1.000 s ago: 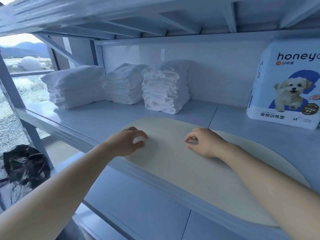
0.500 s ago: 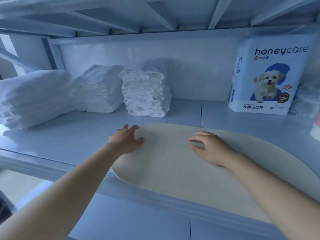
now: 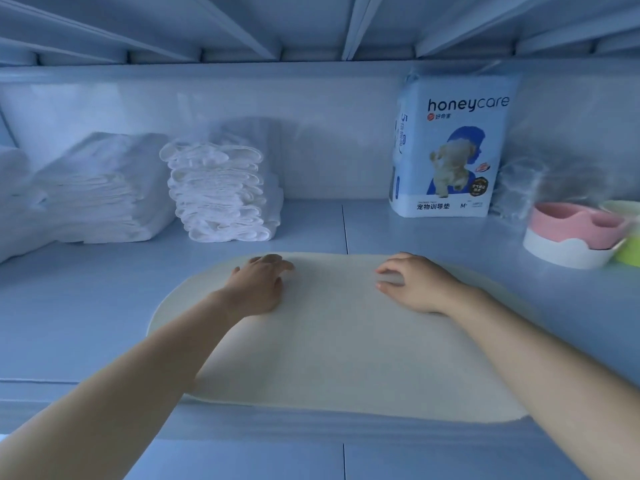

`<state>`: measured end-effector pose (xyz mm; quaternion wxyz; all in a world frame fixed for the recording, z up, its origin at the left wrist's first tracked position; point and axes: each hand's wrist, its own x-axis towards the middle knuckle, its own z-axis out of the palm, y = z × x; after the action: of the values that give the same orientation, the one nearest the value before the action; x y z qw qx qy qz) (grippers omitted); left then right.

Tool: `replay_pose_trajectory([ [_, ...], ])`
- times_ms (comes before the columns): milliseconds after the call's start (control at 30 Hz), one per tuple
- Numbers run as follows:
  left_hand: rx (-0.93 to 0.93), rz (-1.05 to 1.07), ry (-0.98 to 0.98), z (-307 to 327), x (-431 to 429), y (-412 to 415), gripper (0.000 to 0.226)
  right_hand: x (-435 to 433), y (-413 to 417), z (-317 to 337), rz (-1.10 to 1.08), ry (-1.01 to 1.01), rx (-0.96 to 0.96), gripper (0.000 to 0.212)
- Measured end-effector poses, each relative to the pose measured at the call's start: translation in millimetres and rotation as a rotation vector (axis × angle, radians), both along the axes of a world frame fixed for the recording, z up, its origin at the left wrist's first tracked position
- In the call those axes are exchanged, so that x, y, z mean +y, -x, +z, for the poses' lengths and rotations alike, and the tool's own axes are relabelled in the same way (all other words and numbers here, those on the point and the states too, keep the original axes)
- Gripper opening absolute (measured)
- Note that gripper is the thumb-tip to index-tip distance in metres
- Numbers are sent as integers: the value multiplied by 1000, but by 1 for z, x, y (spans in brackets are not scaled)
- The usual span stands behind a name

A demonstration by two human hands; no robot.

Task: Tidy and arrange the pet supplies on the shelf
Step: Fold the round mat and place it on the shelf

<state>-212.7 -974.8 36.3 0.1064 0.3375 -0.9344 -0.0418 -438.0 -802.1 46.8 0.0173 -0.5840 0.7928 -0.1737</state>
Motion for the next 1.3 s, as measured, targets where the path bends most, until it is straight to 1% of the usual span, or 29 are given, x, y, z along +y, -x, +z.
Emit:
replay_pose_trajectory([
  [100,35,-193,-33,1,10,33,42,20,13,2,-27,-3,19,36],
  [233,16,-307,-32,4,25,79,37,47,35,4,-76,-20,24,34],
  [433,-41,-272,-100,9,31,127,42,63,62,7,-130,-32,-24,43],
  [567,-32,-208,-66,12,30,144,48,57,70,8,-108,-28,-42,48],
  [767,-19,-165,-19,19,28,156,36,46,77,7,-83,-8,-73,52],
  [1000,-18,-185,-22,17,25,151,32,38,82,6,-67,-17,-84,54],
  [1167,118,-165,5,24,24,147,23,36,81,9,-35,14,-30,54],
  [1300,232,-150,7,39,22,144,19,37,77,19,-22,119,-9,53],
])
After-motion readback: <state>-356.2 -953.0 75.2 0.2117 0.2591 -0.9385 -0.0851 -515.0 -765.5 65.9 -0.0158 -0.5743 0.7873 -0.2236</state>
